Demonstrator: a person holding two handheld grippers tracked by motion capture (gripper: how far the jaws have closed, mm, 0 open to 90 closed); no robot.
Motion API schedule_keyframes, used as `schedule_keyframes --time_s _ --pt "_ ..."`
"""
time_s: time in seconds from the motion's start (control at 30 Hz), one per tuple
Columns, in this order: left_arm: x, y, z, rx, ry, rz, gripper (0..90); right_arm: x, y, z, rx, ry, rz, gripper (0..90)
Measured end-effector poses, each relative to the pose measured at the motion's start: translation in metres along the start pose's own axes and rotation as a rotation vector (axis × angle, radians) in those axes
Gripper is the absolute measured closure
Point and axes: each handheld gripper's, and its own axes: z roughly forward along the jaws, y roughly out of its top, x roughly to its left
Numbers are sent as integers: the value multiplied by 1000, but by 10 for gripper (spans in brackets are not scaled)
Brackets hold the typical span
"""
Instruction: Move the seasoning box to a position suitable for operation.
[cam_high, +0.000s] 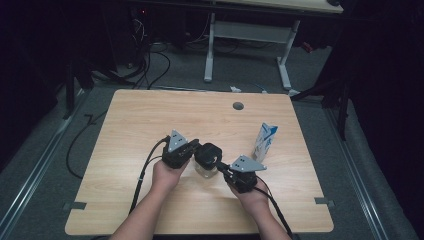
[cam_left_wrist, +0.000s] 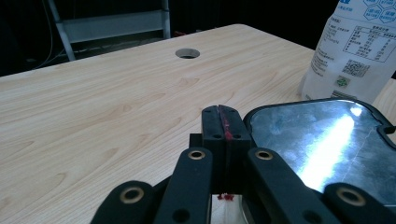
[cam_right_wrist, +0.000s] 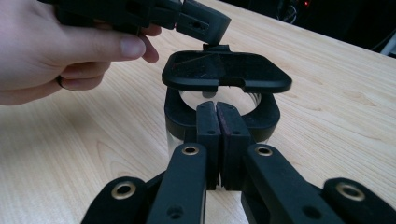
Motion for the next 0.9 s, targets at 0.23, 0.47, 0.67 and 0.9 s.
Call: schedule_keyframes --time_s 0.23,0.47,0.67,0.9 --pt "2 -1 -5 -12 8 -20 900 3 6 4 8 9 -4 900" --pt "2 -18 -35 -20 -14 -53 900 4 12 3 1 17 8 900" --pt "-15 -36 -50 -13 -53 -66 900 6 17 2 -12 7 7 900" --pt "-35 -31 -45 -16 -98 -49 900 7 24 1 -32 7 9 900"
